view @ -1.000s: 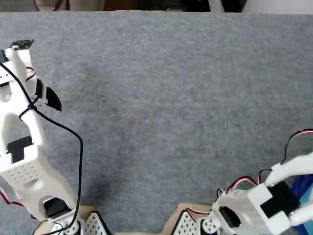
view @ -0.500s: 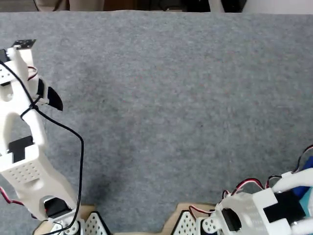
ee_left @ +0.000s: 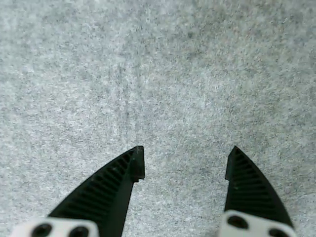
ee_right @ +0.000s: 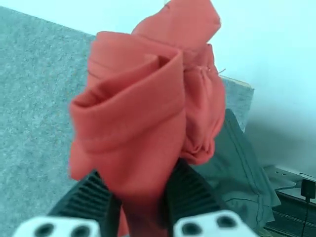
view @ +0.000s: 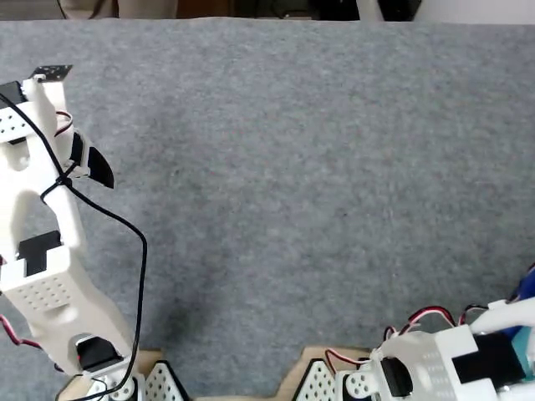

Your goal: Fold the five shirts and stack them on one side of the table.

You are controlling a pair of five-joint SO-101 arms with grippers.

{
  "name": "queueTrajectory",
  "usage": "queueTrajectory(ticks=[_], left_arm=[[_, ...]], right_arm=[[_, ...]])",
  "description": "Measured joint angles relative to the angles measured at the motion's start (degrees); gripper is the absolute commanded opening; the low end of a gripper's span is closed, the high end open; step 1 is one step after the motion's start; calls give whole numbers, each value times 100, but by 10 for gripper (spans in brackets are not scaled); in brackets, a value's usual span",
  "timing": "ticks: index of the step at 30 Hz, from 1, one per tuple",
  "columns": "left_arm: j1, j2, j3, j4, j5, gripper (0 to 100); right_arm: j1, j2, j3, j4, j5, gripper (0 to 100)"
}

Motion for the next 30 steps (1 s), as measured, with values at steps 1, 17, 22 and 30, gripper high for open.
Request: queueTrajectory(ticks=[1,17,22,30], left_arm=[[0,0,0,0,0,274],[0,0,0,0,0,274],[0,0,0,0,0,274],[0,0,0,0,0,274]], right_arm=[[0,0,0,0,18,5],[668,0,1301,-826,457,5],[668,0,1363,-1108,457,5],[501,0,1363,-1134,334,5]])
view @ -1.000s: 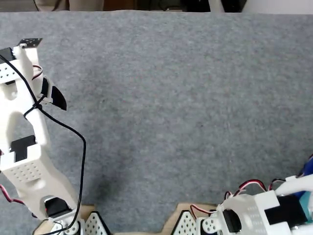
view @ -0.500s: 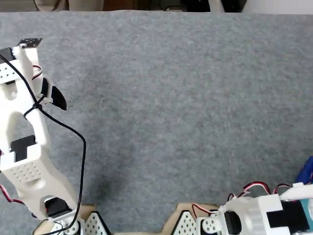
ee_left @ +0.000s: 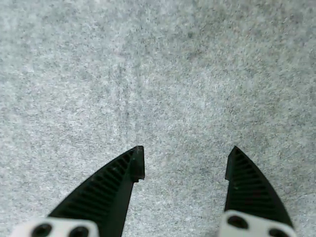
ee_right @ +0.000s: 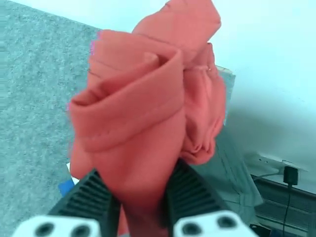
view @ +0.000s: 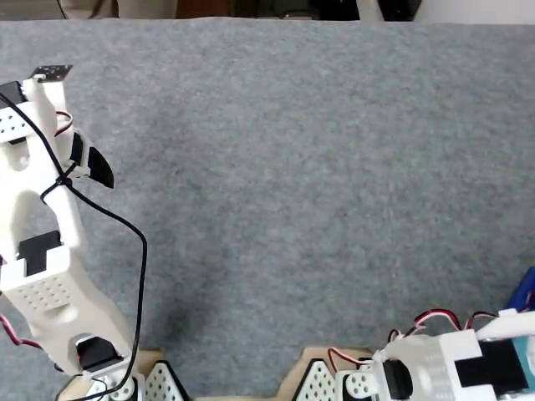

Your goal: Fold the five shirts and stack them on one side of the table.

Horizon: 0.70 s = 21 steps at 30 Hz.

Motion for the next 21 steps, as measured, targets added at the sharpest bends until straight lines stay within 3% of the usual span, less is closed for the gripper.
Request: queueTrajectory(ticks=[11,16,21], left_arm=[[0,0,0,0,0,274],[0,0,0,0,0,274],[0,0,-167,0,0,274]], right_arm=[[-589,0,-26,0,-334,5],[-510,0,0,0,-334,5],[-193,220,413,-185,176,5]])
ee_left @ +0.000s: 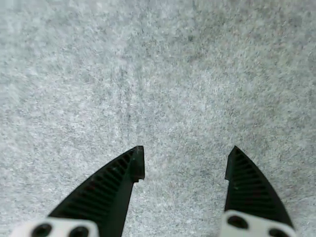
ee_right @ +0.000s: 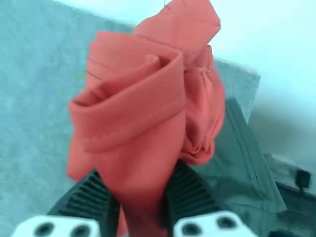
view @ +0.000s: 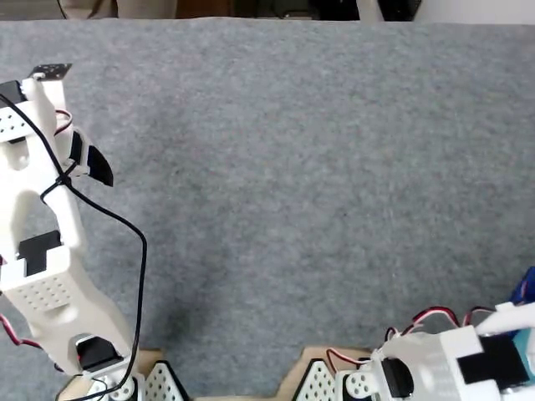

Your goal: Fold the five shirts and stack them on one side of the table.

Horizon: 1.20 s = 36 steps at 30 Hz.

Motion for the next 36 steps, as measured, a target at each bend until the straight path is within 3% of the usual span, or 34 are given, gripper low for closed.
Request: queueTrajectory(ticks=[10,18,23,31,36], left_arm=[[18,0,-53,0,0,274],[475,0,-501,0,-70,274],[519,0,-554,0,-70,276],[519,0,-554,0,-70,276],[519,0,-554,0,-70,274]], right_arm=[[712,273,589,-510,774,42],[967,255,589,-193,976,391],[976,18,589,35,1029,511],[914,-501,589,193,1037,466],[413,-1213,589,712,1037,224]])
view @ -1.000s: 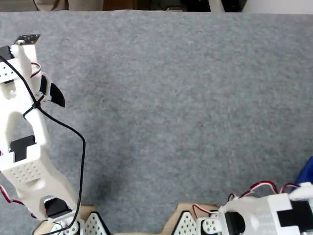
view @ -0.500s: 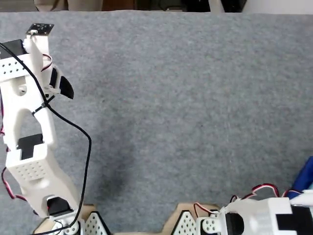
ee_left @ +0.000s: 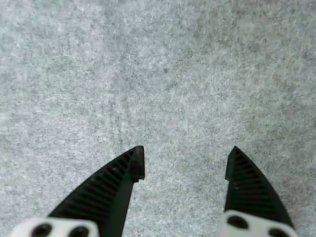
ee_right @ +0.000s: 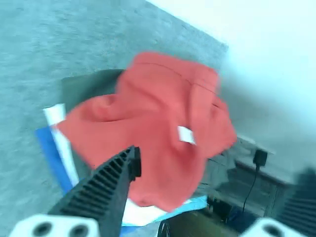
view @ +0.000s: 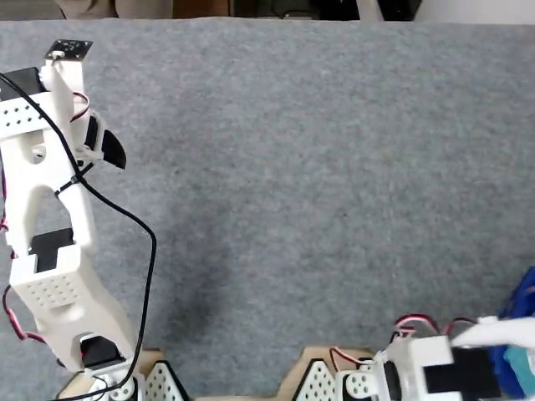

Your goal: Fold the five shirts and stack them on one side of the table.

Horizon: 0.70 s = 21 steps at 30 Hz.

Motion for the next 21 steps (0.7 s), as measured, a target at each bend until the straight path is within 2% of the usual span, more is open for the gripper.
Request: queueTrajectory(ticks=[3,4,7,13,18,21], left_arm=[[-53,0,0,35,0,274],[-105,-26,0,44,0,274],[-299,-334,0,44,0,240],[-519,-1934,642,53,0,12],[-519,-3754,2233,53,114,20],[-519,-4985,3543,53,633,20]], right_arm=[[-571,-440,0,308,0,34],[-800,-563,0,413,0,0],[-1635,-870,-9,738,-132,11],[-3868,-1134,88,1591,-853,5],[-5653,-1354,888,1855,-888,5],[-6163,-1635,1855,1266,-624,5]])
